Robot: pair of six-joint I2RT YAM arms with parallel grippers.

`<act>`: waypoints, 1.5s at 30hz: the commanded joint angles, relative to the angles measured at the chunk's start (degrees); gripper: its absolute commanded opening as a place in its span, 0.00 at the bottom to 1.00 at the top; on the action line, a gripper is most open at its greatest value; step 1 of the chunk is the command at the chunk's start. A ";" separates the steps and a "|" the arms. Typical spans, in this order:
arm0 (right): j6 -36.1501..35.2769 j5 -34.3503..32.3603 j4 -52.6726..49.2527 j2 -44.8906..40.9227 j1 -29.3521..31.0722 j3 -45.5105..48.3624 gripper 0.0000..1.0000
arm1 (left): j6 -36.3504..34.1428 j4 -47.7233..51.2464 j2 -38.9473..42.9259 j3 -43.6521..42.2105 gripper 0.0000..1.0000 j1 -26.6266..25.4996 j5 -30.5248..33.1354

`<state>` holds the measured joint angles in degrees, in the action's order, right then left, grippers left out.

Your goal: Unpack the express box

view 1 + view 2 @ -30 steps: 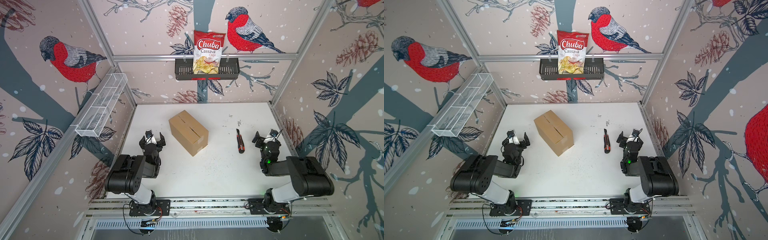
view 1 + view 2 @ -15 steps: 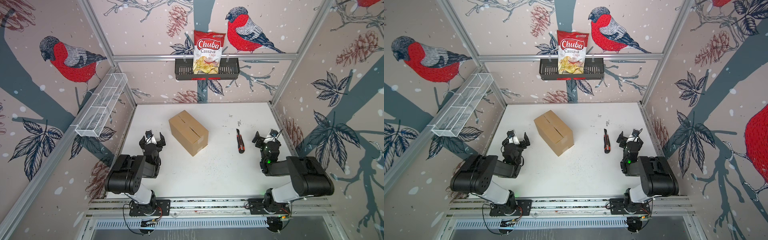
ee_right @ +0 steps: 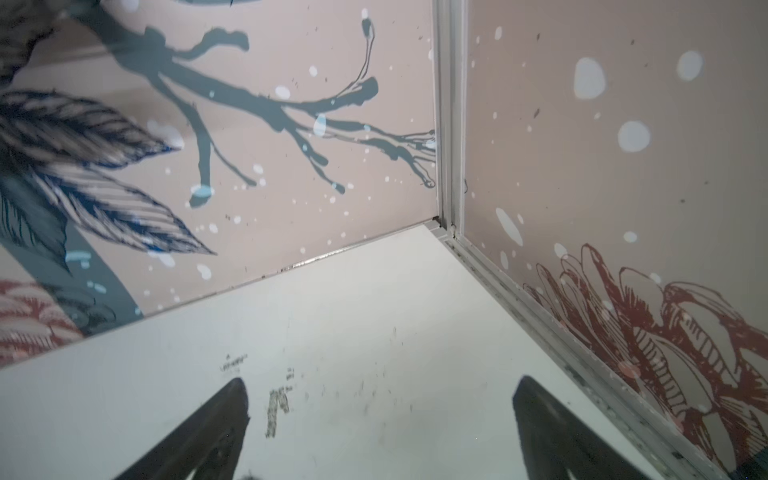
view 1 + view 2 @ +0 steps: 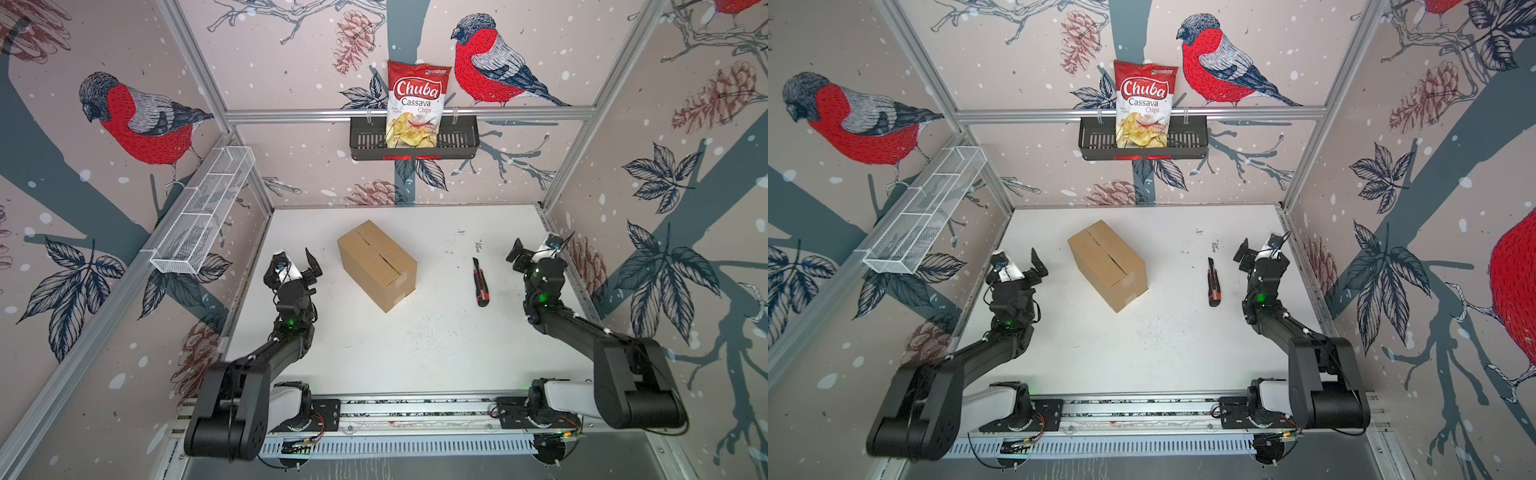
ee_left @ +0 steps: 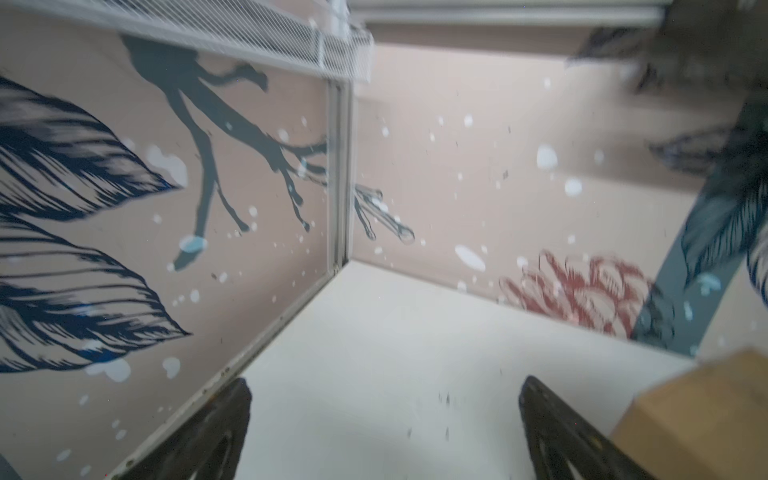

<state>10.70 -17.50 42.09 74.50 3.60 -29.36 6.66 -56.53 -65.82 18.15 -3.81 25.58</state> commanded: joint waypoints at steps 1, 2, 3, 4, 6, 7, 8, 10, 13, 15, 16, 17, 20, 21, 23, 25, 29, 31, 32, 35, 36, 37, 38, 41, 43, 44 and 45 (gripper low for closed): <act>9.89 1.55 -25.64 -1.90 -0.94 -5.93 0.99 | 12.02 20.70 6.75 3.73 0.99 0.68 6.25; 10.79 3.36 -28.99 -2.28 -0.96 -7.62 0.99 | 12.95 23.42 8.52 4.68 1.00 1.08 3.96; 11.72 4.94 -31.63 -2.43 -0.91 -8.90 0.99 | 13.60 25.36 9.84 5.45 1.00 1.20 1.35; 12.83 5.50 -33.80 -2.43 -0.87 -9.93 0.99 | 14.42 27.14 10.69 6.18 1.00 1.20 -0.91; 14.38 6.53 -38.38 -3.90 -0.40 -12.18 0.99 | 16.22 31.38 11.33 8.25 1.00 1.18 -4.49; 14.96 6.32 -40.52 -4.09 0.13 -12.85 0.99 | 17.50 34.16 11.21 9.42 0.99 1.18 -5.46; 15.55 5.85 -42.45 -4.19 1.02 -13.86 0.99 | 17.86 36.48 10.63 10.88 1.00 1.20 -6.53; 15.67 4.36 -45.11 -4.03 3.55 -15.69 0.99 | 19.95 41.62 8.69 13.79 0.99 1.26 -8.04; 13.73 4.10 -45.68 -3.01 8.46 -18.42 0.99 | 21.52 45.25 5.12 16.93 0.99 1.23 -12.37; 13.63 5.56 -45.49 -0.50 10.72 -21.03 0.92 | 23.92 47.18 2.32 19.00 1.00 1.18 -14.20; 13.77 7.19 -45.32 0.83 11.29 -22.41 0.81 | 24.83 47.61 0.95 19.70 0.99 1.09 -14.56; 14.16 9.38 -45.23 2.46 11.80 -24.02 0.69 | 25.21 47.84 -0.48 20.53 0.97 1.13 -15.39; 14.31 15.39 -44.90 8.48 13.09 -29.01 0.42 | 25.75 48.92 -5.08 23.82 0.64 1.14 -16.79; 14.06 16.86 -44.66 10.75 13.68 -30.76 0.34 | 25.62 49.36 -6.63 25.26 0.44 1.26 -16.69; 13.87 19.17 -44.47 15.32 14.93 -34.31 0.23 | 24.50 50.75 -10.04 28.72 0.23 1.76 -17.36; 13.69 22.22 -44.12 20.32 16.33 -38.11 0.15 | 24.24 53.10 -14.44 32.88 0.01 2.59 -19.72; 12.53 26.30 -44.45 30.28 19.52 -47.04 0.01 | 25.82 60.08 -23.19 41.34 0.00 2.93 -23.84; 12.44 29.24 -43.97 34.71 20.56 -50.74 0.00 | 25.99 61.42 -26.17 43.38 0.00 2.96 -26.60; 12.51 31.13 -43.63 36.98 20.90 -52.78 0.00 | 26.74 60.79 -27.11 43.29 0.00 2.85 -27.77; 11.79 35.40 -43.87 42.66 22.25 -58.37 0.00 | 28.40 57.59 -28.03 40.72 0.00 2.85 -30.09; 11.48 36.30 -44.42 44.38 22.80 -60.22 0.00 | 29.03 56.79 -28.12 39.76 0.00 2.85 -30.39; 11.37 36.99 -44.86 45.55 23.14 -61.76 0.00 | 29.54 56.42 -28.34 39.34 0.00 2.69 -30.57; 11.32 37.84 -45.19 47.18 23.46 -63.18 0.00 | 29.97 56.07 -28.58 39.33 0.00 2.31 -30.66; 11.43 39.67 -46.16 50.45 24.34 -66.13 0.00 | 30.74 55.58 -29.87 37.57 0.00 0.38 -29.14; 11.67 40.92 -46.31 51.73 25.18 -67.03 0.00 | 31.58 54.71 -31.02 37.80 0.00 -1.31 -28.71; 11.63 41.34 -46.57 52.12 25.76 -67.30 0.00 | 32.10 54.15 -31.74 37.98 0.00 -2.31 -28.47; 11.46 41.37 -46.88 52.22 26.38 -67.49 0.00 | 32.63 53.51 -32.34 38.17 0.00 -3.35 -28.33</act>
<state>22.61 21.06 -3.88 126.08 28.91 -95.94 37.56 -0.25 -97.03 55.96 -5.43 -2.98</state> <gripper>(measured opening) 0.000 0.068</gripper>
